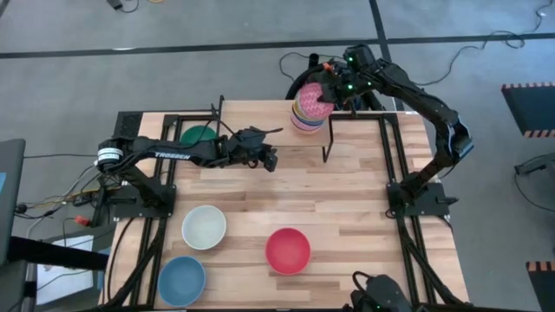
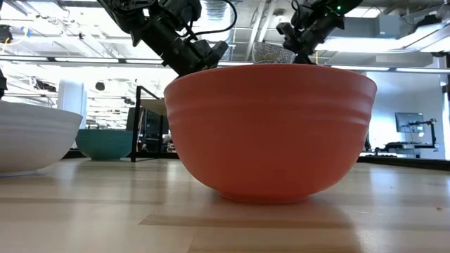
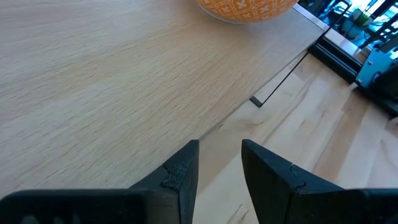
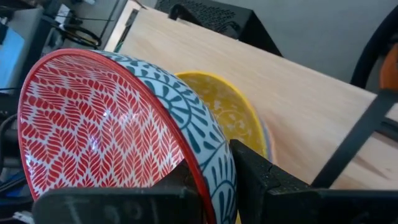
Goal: Place and stack bowls onto a shelf
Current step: Stack the red patterned bowl on top of the yellow patterned bowl on the shelf
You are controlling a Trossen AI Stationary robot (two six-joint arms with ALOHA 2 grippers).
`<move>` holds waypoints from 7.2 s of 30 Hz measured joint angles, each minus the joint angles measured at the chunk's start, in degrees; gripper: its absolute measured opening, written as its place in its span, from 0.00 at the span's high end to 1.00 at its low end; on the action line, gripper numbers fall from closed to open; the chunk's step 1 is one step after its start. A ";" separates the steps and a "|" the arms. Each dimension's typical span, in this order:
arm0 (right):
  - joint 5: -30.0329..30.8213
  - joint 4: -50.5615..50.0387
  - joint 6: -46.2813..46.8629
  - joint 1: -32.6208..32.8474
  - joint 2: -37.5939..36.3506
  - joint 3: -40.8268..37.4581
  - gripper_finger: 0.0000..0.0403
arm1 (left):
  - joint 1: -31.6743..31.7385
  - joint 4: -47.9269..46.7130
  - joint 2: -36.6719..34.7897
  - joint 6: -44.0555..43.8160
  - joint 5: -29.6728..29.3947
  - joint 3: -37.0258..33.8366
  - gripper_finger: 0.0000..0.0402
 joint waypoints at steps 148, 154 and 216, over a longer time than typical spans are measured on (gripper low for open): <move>12.02 11.72 -29.86 7.86 -0.59 0.00 0.66 | -1.70 -3.71 -1.25 -2.93 1.93 0.00 0.71; 11.84 14.38 -28.87 8.56 -2.73 0.00 0.65 | -1.68 -4.13 -1.31 -3.14 1.95 0.02 0.71; -7.09 2.64 -27.26 -2.41 1.41 -0.02 0.66 | 0.26 -17.00 13.55 43.16 6.59 38.22 0.93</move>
